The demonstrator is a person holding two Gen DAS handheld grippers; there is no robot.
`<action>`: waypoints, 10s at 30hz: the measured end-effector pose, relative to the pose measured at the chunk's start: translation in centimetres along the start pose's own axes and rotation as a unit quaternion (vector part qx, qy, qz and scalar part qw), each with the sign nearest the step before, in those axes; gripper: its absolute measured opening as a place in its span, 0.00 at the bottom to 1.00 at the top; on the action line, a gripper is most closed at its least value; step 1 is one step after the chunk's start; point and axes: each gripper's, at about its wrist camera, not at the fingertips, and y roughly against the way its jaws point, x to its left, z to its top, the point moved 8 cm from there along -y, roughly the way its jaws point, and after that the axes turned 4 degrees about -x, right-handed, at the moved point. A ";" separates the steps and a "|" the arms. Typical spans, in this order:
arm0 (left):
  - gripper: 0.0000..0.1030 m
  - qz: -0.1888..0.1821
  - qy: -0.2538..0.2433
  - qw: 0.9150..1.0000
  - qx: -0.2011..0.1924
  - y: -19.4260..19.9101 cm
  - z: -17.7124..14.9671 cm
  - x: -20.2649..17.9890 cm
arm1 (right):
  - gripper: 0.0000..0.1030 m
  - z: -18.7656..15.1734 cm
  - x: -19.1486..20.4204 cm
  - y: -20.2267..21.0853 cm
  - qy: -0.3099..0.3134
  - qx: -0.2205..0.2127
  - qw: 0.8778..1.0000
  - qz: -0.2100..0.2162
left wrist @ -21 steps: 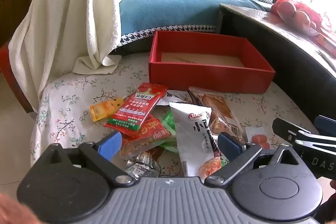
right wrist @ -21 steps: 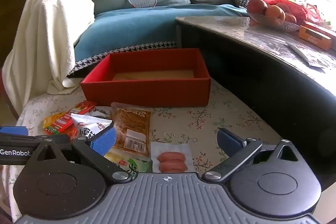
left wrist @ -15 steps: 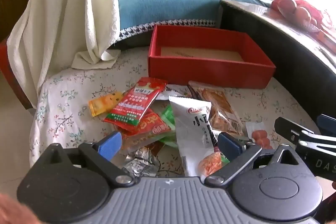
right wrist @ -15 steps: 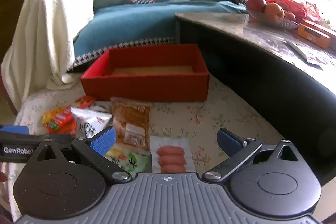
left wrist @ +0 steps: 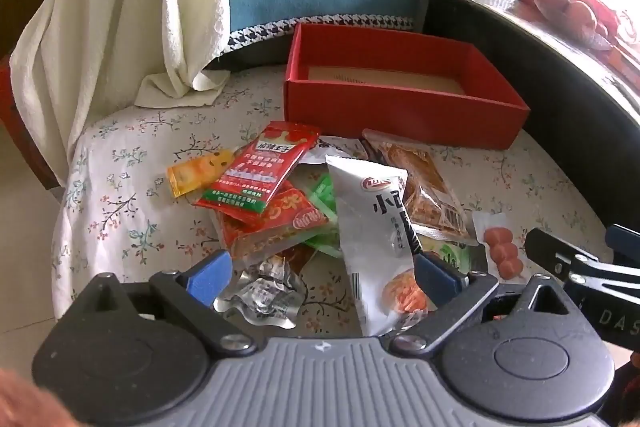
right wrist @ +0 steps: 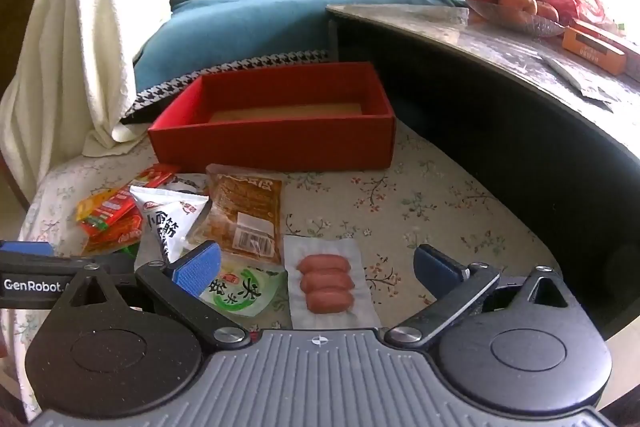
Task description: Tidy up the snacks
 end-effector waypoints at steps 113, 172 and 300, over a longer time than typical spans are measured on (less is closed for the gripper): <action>0.90 -0.010 0.048 0.999 0.019 0.1 0.3 2.0 | 1.00 -9.0 3.4 -4.1 0.054 0.189 0.980 0.044; 0.14 -0.062 -0.016 0.998 0.016 -0.7 1.9 -3.1 | 0.62 0.0 0.9 -1.9 -0.034 0.093 0.989 0.110; 0.44 0.041 0.002 0.998 -0.040 -8.3 17.1 2.5 | 0.85 14.6 3.0 -17.8 -0.019 0.095 0.987 0.125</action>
